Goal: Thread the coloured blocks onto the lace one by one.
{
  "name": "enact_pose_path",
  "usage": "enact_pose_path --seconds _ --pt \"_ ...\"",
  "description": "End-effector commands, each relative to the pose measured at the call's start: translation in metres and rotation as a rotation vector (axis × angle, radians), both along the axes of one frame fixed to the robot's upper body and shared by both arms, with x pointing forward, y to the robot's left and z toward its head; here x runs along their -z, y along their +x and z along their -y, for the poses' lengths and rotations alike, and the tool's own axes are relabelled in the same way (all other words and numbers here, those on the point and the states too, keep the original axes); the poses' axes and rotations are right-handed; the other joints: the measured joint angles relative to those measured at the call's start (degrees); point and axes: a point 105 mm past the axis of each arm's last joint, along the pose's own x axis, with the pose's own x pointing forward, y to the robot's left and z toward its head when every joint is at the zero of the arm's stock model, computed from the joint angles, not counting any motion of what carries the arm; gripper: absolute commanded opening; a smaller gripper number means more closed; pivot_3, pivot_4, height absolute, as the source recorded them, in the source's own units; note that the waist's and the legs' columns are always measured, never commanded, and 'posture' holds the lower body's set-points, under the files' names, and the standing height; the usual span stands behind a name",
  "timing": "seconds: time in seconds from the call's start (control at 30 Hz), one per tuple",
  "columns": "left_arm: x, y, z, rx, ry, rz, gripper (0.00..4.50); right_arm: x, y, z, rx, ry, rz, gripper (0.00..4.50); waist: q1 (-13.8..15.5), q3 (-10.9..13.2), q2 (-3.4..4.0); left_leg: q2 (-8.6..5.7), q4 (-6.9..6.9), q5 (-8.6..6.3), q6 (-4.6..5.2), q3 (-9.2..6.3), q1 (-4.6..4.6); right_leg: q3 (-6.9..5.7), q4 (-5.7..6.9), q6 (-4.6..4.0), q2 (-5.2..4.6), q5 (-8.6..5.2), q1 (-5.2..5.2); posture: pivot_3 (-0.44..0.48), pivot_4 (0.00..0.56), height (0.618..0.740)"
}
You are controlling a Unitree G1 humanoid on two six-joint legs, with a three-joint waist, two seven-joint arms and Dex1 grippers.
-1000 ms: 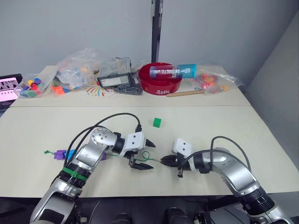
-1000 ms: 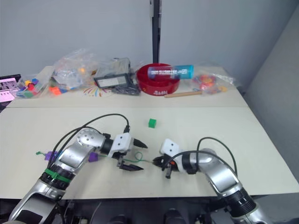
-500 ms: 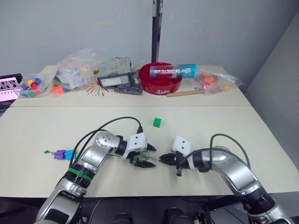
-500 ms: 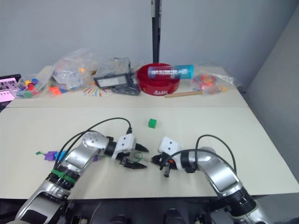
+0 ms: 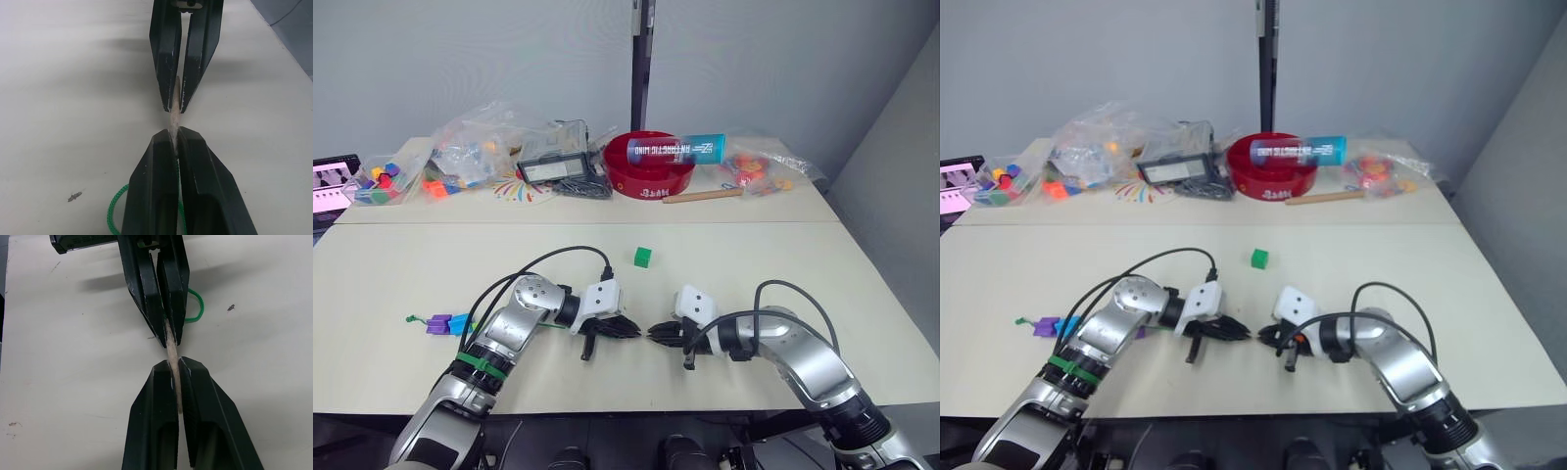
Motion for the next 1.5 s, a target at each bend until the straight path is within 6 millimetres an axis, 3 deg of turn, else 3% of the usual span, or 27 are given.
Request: enact_pose_path --seconds 0.03,0.27,0.4,0.43,0.63,0.8,1.07,1.5 --pt "-0.013 0.009 -0.007 -0.041 -0.025 0.05 0.03 -0.008 -0.001 0.004 -0.001 0.017 0.024 0.0 0.0 0.0 0.0 0.0 0.0 0.0 0.0 0.0 0.0 0.0 0.0 0.0 0.0 0.0 0.0 0.0 0.15 0.731" --pt "-0.018 0.006 -0.011 -0.04 -0.022 0.06 0.03 -0.006 -0.002 0.002 -0.006 0.016 0.011 0.0 -0.02 0.0 0.0 0.0 0.0 0.0 0.0 0.0 0.0 0.0 0.0 0.0 0.0 0.0 0.0 0.0 0.15 0.731" --pt "-0.018 0.006 -0.017 -0.054 -0.002 0.061 0.03 -0.016 0.001 -0.001 0.015 0.065 0.018 0.0 -0.03 0.0 0.0 0.01 0.0 0.0 0.0 0.0 0.0 0.0 0.0 0.0 0.0 0.0 0.0 0.0 0.15 0.731" --pt "-0.018 0.006 -0.019 -0.061 0.002 0.06 0.0 -0.021 0.001 -0.001 0.02 0.097 0.01 0.76 -0.02 0.0 0.0 0.0 0.0 0.0 0.0 0.0 0.01 0.0 0.01 0.0 0.0 0.0 0.0 0.0 0.15 0.731" --pt "-0.018 0.009 -0.029 -0.1 0.019 0.064 0.0 -0.053 0.01 0.011 0.108 0.272 -0.019 2.75 0.07 0.0 0.0 0.0 0.0 0.0 0.0 -0.02 0.0 -0.01 0.0 0.0 0.0 0.0 0.01 0.0 0.15 0.731" --pt "-0.018 0.009 -0.035 -0.118 0.021 0.063 0.0 -0.048 0.043 0.022 0.314 0.277 0.032 4.41 -0.03 0.0 0.0 0.0 0.0 0.0 0.0 -0.02 0.0 -0.02 0.02 0.0 -0.01 0.0 -0.01 0.0 0.15 0.731" --pt "-0.017 0.002 -0.043 -0.149 0.023 0.055 0.0 -0.03 0.096 0.01 0.597 0.323 0.176 4.41 -0.21 0.01 0.02 0.01 -0.01 0.01 -0.01 0.01 -0.05 0.01 0.06 -0.01 -0.02 0.01 -0.11 0.0 0.15 0.731" --pt "-0.018 -0.001 -0.045 -0.179 0.02 0.061 0.0 -0.017 0.138 -0.021 0.634 0.368 0.198 4.41 -0.47 0.02 0.05 0.02 -0.04 0.0 -0.01 0.01 -0.03 0.0 0.09 -0.04 -0.02 0.03 -0.12 0.0 0.15 0.731"
